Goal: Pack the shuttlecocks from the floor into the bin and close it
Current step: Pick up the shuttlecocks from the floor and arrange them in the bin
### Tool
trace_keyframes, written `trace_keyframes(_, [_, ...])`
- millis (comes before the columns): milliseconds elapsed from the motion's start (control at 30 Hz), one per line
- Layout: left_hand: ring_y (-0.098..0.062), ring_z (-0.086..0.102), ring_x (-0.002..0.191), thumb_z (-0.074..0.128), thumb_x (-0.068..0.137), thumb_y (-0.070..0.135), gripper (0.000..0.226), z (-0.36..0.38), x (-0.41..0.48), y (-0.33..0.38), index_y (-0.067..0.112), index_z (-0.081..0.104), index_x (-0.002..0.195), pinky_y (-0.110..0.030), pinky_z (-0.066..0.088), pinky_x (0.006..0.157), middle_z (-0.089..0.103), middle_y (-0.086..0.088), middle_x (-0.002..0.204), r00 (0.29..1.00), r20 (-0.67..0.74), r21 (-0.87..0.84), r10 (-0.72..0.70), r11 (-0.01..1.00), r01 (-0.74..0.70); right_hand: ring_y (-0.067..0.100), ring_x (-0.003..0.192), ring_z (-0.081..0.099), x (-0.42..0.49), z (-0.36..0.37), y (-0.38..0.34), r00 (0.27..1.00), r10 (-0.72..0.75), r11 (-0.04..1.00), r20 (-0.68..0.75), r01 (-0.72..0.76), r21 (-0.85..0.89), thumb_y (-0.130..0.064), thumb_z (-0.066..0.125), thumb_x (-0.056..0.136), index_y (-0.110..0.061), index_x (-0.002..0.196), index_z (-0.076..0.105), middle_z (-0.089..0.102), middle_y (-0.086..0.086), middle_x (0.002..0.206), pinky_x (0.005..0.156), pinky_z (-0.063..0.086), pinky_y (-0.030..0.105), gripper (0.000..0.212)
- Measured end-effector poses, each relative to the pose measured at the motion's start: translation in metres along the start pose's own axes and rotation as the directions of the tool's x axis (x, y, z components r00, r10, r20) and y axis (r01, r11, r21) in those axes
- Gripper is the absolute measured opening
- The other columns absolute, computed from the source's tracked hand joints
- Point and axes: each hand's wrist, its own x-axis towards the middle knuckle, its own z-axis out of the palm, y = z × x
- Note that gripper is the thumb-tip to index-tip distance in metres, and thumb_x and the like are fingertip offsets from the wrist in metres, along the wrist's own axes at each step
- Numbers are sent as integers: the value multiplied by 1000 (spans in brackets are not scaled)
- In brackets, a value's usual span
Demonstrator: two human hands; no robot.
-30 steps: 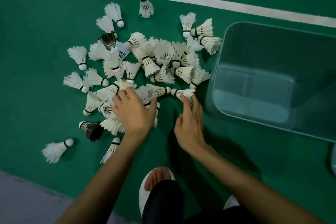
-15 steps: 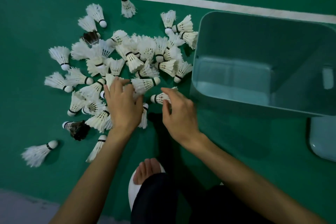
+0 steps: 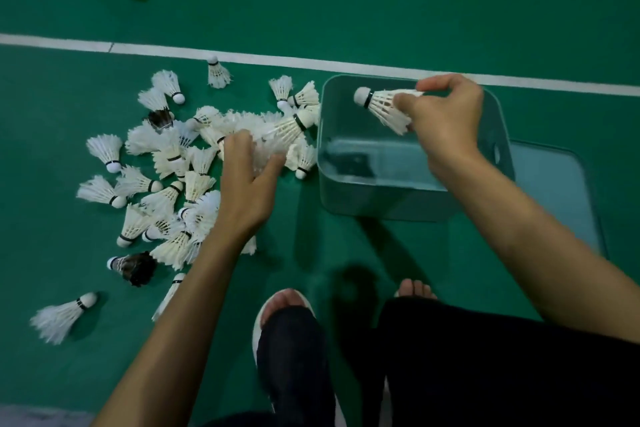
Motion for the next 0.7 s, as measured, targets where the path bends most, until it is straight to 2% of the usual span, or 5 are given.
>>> trace_keyframes(133, [-24,46,87,58,96,32,30,21,18,33,6,46,101,-39,43,77,47,-8,102,995,86,-30,56,998,-53,23,73,67,39,-11,42,962,186,964,200,-140,-226,2,71,79,-16,70,63,66,5,80,59,59,34,22])
trace_keyframes(233, [-22,49,86,59,96,30,24,41,37,50,9,47,103,-39,45,75,47,-7,106,977,153,58,151,985,-162,21,66,62,62,3,75,904,253,928,345,-126,-351,8,62,85,-13,69,63,65,8,77,57,58,33,26])
trace_keyframes(367, [-20,50,85,61,97,24,20,61,50,59,14,45,104,-39,47,75,46,-2,109,940,280,137,194,961,-239,24,75,67,95,42,114,898,247,897,365,-69,-436,-1,69,83,-17,65,67,68,4,73,74,62,43,24])
trace_keyframes(567, [-34,58,98,62,92,25,36,89,54,61,16,45,123,-43,47,77,43,-2,108,789,610,358,78,860,-362,14,72,61,132,91,139,771,240,884,590,78,-462,6,65,84,-20,64,65,67,-1,72,73,53,34,32])
trace_keyframes(700, [-38,58,100,61,89,21,30,119,66,56,19,47,116,-47,49,80,50,-9,117,737,673,397,-62,871,-290,25,86,64,145,96,141,678,304,898,669,30,-438,16,44,89,-1,93,72,70,19,96,76,58,34,32])
